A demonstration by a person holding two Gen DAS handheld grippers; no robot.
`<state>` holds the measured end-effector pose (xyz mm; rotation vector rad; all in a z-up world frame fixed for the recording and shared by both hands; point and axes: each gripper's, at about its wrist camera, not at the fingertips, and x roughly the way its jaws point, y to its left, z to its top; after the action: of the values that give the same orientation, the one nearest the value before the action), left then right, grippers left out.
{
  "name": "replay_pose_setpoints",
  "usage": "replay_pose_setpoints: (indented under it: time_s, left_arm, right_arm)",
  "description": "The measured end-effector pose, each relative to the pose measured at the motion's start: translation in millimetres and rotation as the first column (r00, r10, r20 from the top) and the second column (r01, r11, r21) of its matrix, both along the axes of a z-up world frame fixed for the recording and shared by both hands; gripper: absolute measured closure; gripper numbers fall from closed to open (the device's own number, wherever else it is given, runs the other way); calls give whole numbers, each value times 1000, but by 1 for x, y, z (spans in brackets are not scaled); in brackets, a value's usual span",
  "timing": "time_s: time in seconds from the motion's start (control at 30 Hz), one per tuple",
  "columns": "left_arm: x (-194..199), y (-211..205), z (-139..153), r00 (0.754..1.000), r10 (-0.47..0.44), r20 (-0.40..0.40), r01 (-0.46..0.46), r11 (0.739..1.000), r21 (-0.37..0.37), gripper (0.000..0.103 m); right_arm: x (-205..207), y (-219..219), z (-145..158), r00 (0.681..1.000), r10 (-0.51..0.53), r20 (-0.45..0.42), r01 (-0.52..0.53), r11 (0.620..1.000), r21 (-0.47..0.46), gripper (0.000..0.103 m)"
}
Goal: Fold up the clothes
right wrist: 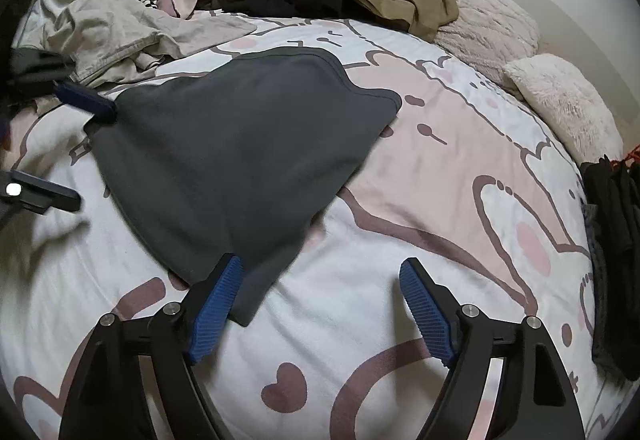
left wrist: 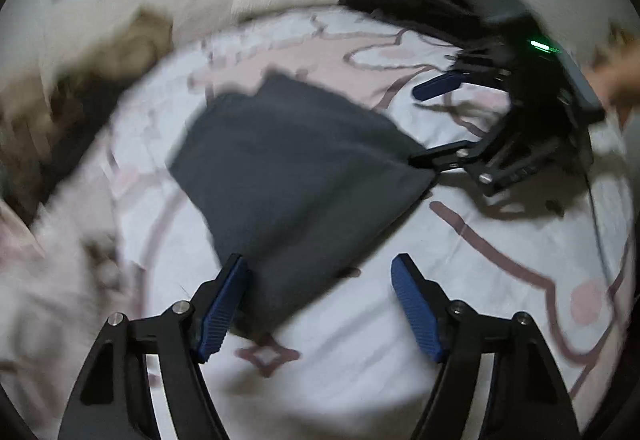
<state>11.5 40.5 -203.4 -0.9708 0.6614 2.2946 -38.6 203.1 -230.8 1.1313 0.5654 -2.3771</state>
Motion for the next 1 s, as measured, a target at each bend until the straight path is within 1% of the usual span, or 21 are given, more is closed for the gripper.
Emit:
replay_pose_setpoints:
  time_s: [0.03,0.07,0.1,0.13,0.17,0.23,0.3,0.33,0.37,0.47,0.63,0.77,0.8,0.87,1.0]
  left_arm:
    - [9,4,3,996,-21,-87,15,998,-67,29]
    - [18,10,3,982,-48,-183,19,987,-159,29]
    - [26,16,-1,964,-86,-251,23,970,-243,29]
    - [35,22,-6,941,-139,-308,31,943,-331,29]
    - [43,27,-12,918,-193,-347,36,911,-411,29]
    - [54,36,-30,881,-298,-367,58,838,-542,29]
    - [62,42,-50,856,-378,-354,73,765,-640,29]
    - [65,45,-58,846,-408,-344,78,733,-676,32]
    - [66,47,-63,842,-421,-338,82,718,-691,33]
    - [60,52,-67,838,-438,-325,79,687,-722,34]
    - [45,61,-74,840,-452,-299,84,653,-753,34]
    - [36,72,-80,813,-493,-310,74,616,-784,33]
    - [33,74,-81,807,-499,-317,68,611,-789,33]
    - [27,78,-83,794,-504,-340,48,610,-791,33]
    - [20,78,-84,771,-501,-393,10,626,-780,33]
  right_arm:
    - [-1,0,0,1000,-2,3,2,1000,-3,21]
    - [-1,1,0,1000,-3,6,3,1000,-5,21]
    - [-1,1,0,1000,-4,7,5,1000,-7,20]
    - [-1,2,0,1000,-5,7,5,1000,-7,20]
    - [-1,2,0,1000,-5,7,5,1000,-7,20]
    - [-1,2,-1,1000,-6,8,6,1000,-6,20]
    - [-1,2,-1,1000,-7,10,7,1000,-6,20]
    - [-1,2,-1,1000,-8,10,8,1000,-5,20]
    - [-1,1,0,1000,-8,9,8,1000,-4,20]
    - [-1,1,-1,1000,-8,9,8,1000,-1,19]
    - [-2,1,-1,1000,-11,13,11,1000,0,19]
    - [-2,0,-1,1000,-15,12,15,1000,6,18]
    - [-2,0,-1,1000,-17,12,17,1000,8,18]
    - [-3,0,-2,1000,-21,13,21,1000,9,16]
    - [-4,0,-3,999,-27,18,26,1000,7,16]
